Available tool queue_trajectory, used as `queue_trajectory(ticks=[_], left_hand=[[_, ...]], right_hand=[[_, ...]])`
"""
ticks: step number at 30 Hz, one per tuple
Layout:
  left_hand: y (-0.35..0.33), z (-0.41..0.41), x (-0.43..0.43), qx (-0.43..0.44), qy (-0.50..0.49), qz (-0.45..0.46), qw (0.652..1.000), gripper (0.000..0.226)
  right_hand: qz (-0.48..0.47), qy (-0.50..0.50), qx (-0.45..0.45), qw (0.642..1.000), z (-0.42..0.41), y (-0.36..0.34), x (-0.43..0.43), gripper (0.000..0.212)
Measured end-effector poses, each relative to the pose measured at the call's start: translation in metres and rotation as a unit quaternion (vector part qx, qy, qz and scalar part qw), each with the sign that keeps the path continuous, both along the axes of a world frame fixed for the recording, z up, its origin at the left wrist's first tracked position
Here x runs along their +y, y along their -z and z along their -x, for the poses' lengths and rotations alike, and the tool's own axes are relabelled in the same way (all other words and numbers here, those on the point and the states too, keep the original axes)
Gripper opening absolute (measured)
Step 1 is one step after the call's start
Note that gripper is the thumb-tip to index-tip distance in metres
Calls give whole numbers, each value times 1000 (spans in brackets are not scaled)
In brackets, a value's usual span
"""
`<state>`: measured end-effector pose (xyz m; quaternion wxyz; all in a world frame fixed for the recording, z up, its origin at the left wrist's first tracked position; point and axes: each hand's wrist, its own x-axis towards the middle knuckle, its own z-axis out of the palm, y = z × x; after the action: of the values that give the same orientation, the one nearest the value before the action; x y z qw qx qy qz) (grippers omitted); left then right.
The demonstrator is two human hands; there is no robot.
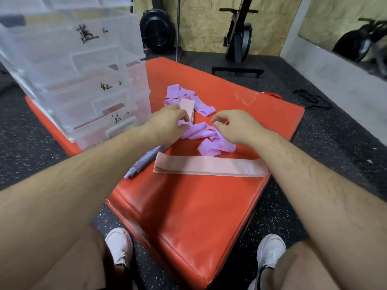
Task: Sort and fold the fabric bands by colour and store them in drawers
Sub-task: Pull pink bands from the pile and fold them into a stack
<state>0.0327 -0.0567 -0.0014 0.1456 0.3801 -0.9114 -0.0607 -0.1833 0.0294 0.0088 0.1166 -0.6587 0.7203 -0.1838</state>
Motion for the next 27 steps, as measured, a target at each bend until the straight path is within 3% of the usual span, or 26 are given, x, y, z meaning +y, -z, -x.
queue_trajectory(ticks=[6,17,24,27], left_hand=[[13,33,-42,-27,-60,-49,997,31],[30,49,-84,-36,-125,-101,986,31],[28,42,-85,-36,-150,-107,982,30],[30,36,-84,-25,-164,-152,974,27]], right_hand=[[-26,22,-58,998,-20,25,-56,34],[-113,49,-25,992,-34,56,-116,35],[-109,63,-138,982,-31,54,-120,42],[-100,74,-168,978,-35,54,-115,28]])
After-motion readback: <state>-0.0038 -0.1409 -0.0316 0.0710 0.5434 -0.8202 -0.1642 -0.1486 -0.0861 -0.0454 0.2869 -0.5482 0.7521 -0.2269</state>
